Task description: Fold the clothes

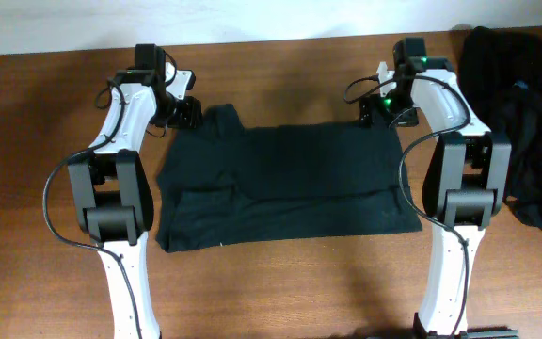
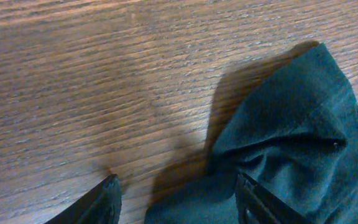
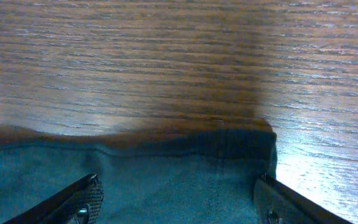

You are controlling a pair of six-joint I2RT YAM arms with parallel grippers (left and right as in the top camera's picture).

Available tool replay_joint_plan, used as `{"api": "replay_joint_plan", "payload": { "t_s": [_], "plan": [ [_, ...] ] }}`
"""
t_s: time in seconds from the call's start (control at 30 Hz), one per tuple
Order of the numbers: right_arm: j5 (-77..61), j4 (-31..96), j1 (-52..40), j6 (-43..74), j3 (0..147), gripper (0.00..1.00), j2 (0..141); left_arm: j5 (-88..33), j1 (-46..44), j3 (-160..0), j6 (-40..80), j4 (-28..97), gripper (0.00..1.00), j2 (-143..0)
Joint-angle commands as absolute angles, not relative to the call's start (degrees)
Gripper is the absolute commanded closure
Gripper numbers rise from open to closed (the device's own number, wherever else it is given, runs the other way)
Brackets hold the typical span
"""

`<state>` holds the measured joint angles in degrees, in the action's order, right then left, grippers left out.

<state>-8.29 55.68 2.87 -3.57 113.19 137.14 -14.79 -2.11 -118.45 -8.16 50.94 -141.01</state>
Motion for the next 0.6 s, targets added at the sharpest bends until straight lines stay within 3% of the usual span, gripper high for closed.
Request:
{"api": "replay_joint_plan", "payload": {
  "t_s": [0.0, 0.57],
  "plan": [
    [-4.9, 55.6, 2.6, -1.7, 113.7, 0.18, 138.8, -15.7, -2.0, -119.0, -8.9, 51.0, 0.41, -142.1],
    [-4.8, 52.1, 2.6, -1.7, 114.2, 0.17, 139.2, -15.7, -2.0, -119.0, -8.9, 51.0, 0.41, -142.1]
  ]
}}
